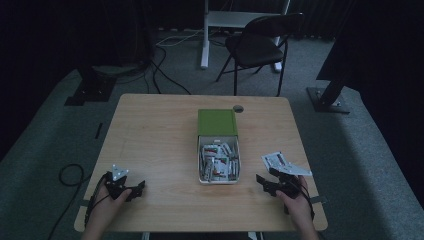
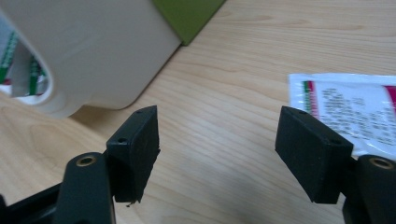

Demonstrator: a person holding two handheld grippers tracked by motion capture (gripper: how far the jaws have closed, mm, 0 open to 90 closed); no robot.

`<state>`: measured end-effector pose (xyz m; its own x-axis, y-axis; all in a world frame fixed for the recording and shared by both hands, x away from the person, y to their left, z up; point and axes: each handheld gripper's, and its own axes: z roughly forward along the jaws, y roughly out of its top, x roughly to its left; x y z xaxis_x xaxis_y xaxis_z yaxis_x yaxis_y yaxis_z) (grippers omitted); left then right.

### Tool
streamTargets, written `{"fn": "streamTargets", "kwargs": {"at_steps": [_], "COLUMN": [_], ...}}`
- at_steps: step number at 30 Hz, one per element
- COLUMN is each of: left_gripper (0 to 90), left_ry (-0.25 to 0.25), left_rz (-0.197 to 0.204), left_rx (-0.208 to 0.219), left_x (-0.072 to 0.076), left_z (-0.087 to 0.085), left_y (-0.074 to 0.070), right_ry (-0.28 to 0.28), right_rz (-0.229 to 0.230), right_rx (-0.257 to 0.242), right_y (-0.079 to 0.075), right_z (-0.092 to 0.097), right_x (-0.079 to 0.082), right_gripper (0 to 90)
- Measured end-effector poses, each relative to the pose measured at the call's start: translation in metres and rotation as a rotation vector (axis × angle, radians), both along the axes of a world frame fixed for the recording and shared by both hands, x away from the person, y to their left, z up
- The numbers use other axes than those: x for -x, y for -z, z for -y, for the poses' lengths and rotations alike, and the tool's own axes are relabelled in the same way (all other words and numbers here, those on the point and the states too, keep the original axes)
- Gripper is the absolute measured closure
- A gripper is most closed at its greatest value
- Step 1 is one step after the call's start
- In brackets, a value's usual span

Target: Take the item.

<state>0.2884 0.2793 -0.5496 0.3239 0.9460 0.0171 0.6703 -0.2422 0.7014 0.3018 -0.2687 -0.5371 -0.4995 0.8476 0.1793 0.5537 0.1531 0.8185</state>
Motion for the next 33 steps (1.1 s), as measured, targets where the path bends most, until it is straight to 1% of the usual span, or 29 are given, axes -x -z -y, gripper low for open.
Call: {"fn": "streamTargets", "kwargs": {"at_steps": [2, 5, 6, 7, 12, 14, 17, 19, 20, 22, 25, 27, 29, 30, 32, 33], "left_gripper": [10.1, 10.1, 10.1, 10.1, 10.1, 10.1, 10.1, 10.1, 10.1, 10.1, 10.1, 10.1, 10.2, 10.2, 10.2, 10.2], "left_ry": [-0.002, -0.006, -0.006, -0.006, -0.02, -0.023, -0.026, -0.026, -0.026, -0.027, -0.019, -0.002, 0.015, 0.025, 0.045, 0.054], "left_rz": [0.0, -0.001, -0.001, -0.001, 0.0, 0.0, -0.001, -0.001, -0.001, 0.0, -0.001, -0.002, -0.002, -0.001, -0.001, 0.0], "left_rx": [0.001, 0.001, 0.001, 0.001, 0.001, 0.001, 0.001, 0.001, 0.001, 0.002, 0.002, 0.0, 0.0, 0.0, 0.001, 0.0], "left_x": [0.0, 0.0, 0.0, 0.0, 0.001, 0.001, 0.001, 0.001, 0.001, 0.001, 0.002, 0.002, 0.003, 0.003, 0.004, 0.004], "left_z": [0.0, 0.001, 0.001, 0.001, 0.002, 0.002, 0.002, 0.002, 0.002, 0.003, 0.003, 0.004, 0.004, 0.005, 0.006, 0.007], "left_y": [0.0, 0.0, 0.0, 0.0, 0.0, 0.0, 0.0, 0.0, 0.0, 0.0, 0.0, 0.0, 0.0, 0.0, 0.0, 0.0], "right_ry": [-0.027, -0.065, -0.065, -0.088, -0.165, -0.193, -0.224, -0.234, -0.234, -0.253, -0.273, -0.281, -0.296, -0.305, -0.321, -0.335], "right_rz": [0.001, 0.0, 0.0, -0.002, 0.005, 0.0, -0.011, -0.016, -0.016, -0.023, -0.038, -0.038, -0.049, -0.062, -0.062, -0.067], "right_rx": [0.013, 0.019, 0.019, 0.017, 0.016, 0.019, 0.027, 0.043, 0.043, 0.053, 0.068, 0.079, 0.095, 0.103, 0.105, 0.104], "right_y": [0.001, 0.002, 0.002, 0.002, 0.003, 0.004, 0.007, 0.009, 0.009, 0.012, 0.014, 0.014, 0.015, 0.015, 0.015, 0.015], "right_z": [-0.003, -0.006, -0.006, -0.009, -0.016, -0.019, -0.022, -0.025, -0.025, -0.026, -0.029, -0.03, -0.032, -0.033, -0.034, -0.035], "right_x": [0.0, 0.0, 0.0, 0.0, 0.002, 0.003, 0.003, 0.003, 0.003, 0.003, 0.003, 0.003, 0.003, 0.003, 0.003, 0.004], "right_gripper": [29.2, 28.6, 28.6, 28.4, 27.9, 27.8, 27.8, 27.8, 27.8, 27.8, 27.8, 27.8, 27.8, 27.3, 26.4, 22.8]}}
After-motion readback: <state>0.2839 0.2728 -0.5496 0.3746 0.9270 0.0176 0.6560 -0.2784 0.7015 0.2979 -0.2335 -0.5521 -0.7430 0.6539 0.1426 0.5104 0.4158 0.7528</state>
